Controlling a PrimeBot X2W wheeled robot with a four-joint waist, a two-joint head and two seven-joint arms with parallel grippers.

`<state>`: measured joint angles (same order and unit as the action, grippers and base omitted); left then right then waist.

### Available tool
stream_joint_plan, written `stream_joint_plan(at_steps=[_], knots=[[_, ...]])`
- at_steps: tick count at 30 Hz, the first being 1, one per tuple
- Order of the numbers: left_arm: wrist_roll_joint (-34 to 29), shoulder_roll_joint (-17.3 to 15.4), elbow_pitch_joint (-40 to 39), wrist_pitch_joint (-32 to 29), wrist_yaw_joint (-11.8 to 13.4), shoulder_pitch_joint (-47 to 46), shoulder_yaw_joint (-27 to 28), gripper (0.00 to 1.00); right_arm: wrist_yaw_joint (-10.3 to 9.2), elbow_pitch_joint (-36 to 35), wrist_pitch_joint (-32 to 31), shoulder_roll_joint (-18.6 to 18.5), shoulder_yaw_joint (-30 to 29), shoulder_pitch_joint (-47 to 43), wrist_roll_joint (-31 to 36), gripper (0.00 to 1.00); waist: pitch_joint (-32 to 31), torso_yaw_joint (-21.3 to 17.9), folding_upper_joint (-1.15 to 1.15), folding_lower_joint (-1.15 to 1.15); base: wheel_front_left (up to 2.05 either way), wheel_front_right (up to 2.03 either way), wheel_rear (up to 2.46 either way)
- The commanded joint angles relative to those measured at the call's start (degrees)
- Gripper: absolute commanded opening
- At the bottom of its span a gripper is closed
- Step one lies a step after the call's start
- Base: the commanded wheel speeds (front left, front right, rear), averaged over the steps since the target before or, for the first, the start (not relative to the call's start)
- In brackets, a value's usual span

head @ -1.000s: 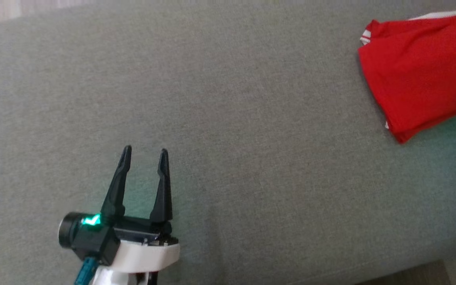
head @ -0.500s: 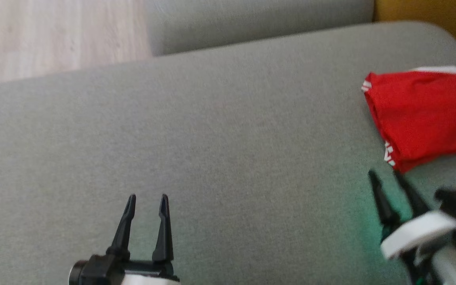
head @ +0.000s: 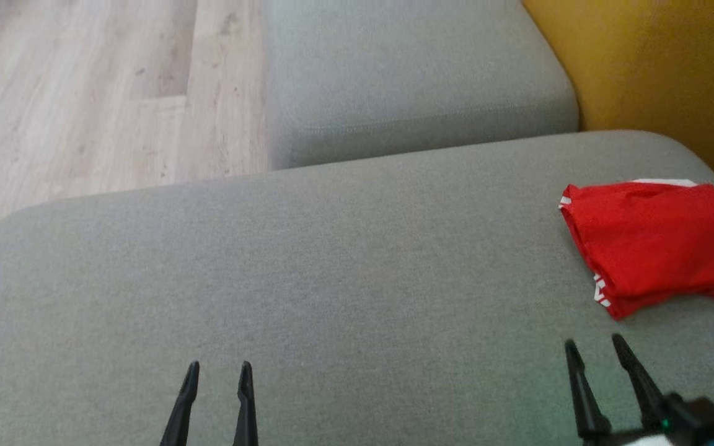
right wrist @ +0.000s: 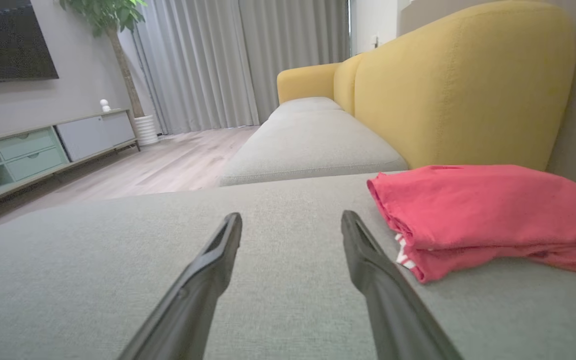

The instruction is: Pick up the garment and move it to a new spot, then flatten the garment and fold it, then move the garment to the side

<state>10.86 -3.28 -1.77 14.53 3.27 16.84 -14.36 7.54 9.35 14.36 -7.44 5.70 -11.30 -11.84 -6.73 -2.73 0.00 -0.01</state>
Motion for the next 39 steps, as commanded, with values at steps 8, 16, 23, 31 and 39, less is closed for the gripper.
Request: stream_joint_plan(at_steps=[8, 16, 23, 31, 39], knots=[[-0.9, 0.4, -0.5, 0.5, -0.1, -0.2, 2.9, 1.00, -0.05, -3.6, 0.6, 2.3, -2.0, -1.9, 3.8, 1.00, -1.9, 0.2, 0.00, 0.01, 0.00, 0.00, 0.00], [-0.3, 0.4, 0.0, 0.5, 0.5, -0.4, 3.1, 1.00, -0.05, -2.9, 0.6, 2.4, -1.6, -1.9, 3.9, 1.00, -2.3, 0.3, 0.00, 0.01, 0.00, 0.00, 0.00], [-0.7, 0.0, 2.3, -0.1, 0.3, 2.0, 1.1, 0.00, 0.00, -0.2, 0.0, 3.0, -2.7, -3.9, 3.4, 0.00, -2.3, 0.2, 0.00, 0.01, 0.00, 0.00, 0.00], [2.7, -0.2, 5.7, -0.9, 0.0, 2.0, 1.5, 0.00, 0.00, 3.2, -0.9, 3.0, -2.7, -4.1, 0.0, 0.00, -2.0, 0.3, 0.00, 0.02, 0.00, 0.00, 0.00], [8.4, -0.5, 6.6, -1.9, -0.8, 0.3, 2.4, 0.00, -0.01, 3.3, -2.0, 2.9, -3.1, -2.6, -5.6, 0.00, -1.4, 0.4, 0.00, 0.02, 0.00, 0.00, 0.00]])
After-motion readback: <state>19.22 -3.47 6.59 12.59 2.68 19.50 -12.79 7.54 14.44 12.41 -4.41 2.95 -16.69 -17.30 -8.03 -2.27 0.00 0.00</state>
